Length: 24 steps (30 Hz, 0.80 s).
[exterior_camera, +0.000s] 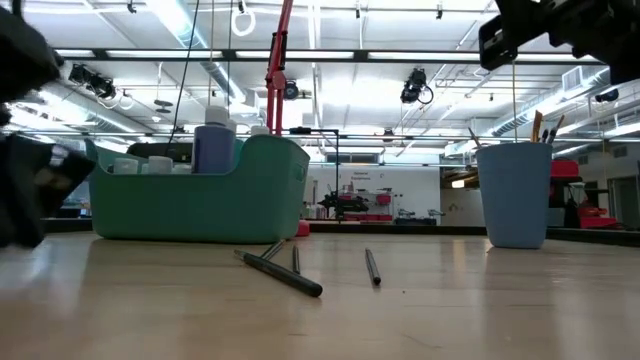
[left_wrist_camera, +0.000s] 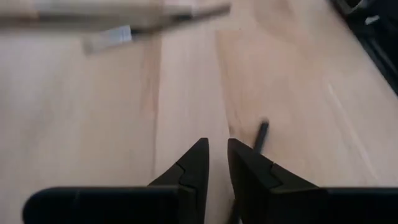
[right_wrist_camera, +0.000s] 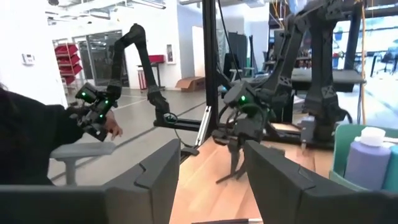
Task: Pick & Place Paint Supplies
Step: Put the black silver paint brush into the blue cup
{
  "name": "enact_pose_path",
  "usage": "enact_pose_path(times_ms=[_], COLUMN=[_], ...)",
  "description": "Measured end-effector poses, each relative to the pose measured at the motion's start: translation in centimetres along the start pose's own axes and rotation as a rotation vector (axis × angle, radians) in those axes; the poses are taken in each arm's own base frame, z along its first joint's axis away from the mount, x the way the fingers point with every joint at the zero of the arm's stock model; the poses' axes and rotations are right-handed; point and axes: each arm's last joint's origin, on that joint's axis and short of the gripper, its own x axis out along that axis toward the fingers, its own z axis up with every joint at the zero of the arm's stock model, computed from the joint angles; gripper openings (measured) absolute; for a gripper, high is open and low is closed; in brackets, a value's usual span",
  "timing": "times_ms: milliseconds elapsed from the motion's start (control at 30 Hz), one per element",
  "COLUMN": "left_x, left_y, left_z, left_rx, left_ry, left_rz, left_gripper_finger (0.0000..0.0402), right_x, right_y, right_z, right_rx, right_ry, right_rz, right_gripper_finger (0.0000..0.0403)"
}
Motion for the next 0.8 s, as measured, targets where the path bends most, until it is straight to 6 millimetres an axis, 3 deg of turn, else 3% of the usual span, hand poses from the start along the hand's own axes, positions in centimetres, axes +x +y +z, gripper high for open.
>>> enact_pose_path(times_ms=[200, 367, 800], left_x=[-0.5, -0.6, -1.0], left_y=[-1.3, -1.5, -0.2], left_z=[0.7, 0.0, -1.4], left_rx=[0.209, 0.169, 0.096], left_ry=[-0.113, -0.030, 0.005], left_rz=[-0.057, -0.137, -0.088], left_gripper_finger=[0.0065, 0.0065, 0.0065], right_x=[0.0, 0.0, 0.0], right_y=[0.0, 0.0, 0.0], right_z=[0.0, 0.0, -0.1], right_rx=[0.017, 0.024, 0.007], right_ry=[0.002, 0.002, 0.007], right_rz=[-0.001, -0.002, -0.002], right_gripper_finger=[0.0190, 0.0190, 0.0190])
